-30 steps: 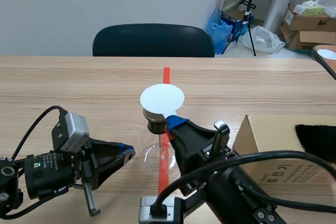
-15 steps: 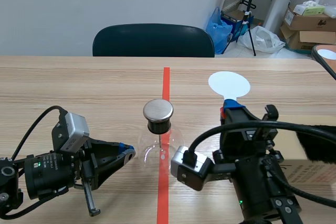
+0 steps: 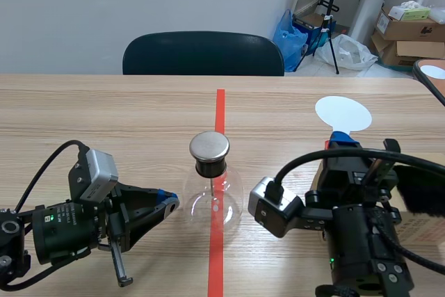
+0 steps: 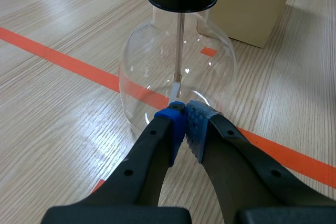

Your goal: Do the electroscope experiment

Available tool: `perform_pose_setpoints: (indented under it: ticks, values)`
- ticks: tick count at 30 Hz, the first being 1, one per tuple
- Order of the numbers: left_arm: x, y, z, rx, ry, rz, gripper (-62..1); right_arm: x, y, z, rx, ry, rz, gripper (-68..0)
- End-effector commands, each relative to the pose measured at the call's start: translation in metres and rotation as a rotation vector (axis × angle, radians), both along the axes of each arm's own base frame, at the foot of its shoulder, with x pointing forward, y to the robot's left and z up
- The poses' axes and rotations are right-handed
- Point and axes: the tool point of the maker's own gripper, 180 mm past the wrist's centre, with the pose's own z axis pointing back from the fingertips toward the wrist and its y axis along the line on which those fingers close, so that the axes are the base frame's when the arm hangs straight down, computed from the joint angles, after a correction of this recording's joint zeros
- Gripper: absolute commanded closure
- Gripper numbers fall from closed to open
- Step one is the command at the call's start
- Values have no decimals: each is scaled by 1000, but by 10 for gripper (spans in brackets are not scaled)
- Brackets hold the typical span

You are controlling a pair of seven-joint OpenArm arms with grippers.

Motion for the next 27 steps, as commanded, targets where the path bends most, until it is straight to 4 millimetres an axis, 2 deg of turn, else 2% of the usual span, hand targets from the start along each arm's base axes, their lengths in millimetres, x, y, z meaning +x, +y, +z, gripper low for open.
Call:
perform_pose_setpoints:
  ticks: [1,4,8,20,27]
  values:
    - [3,-3,9,-27,-17,1,-34,3,1,12,9,-38,5,-18]
    - [3,-3,9,-27,-17,1,-34,3,3,12,8,-38,15,-18]
    - [3,-3,9,-27,-17,1,-34,2,16,12,0,-39,88,-18]
    - [3,-3,9,-27,-17,1,-34,-16,79,10,-39,-42,456,-18]
    - [3,-3,9,-27,-17,1,-34,-29,101,9,-54,-43,593,-18]
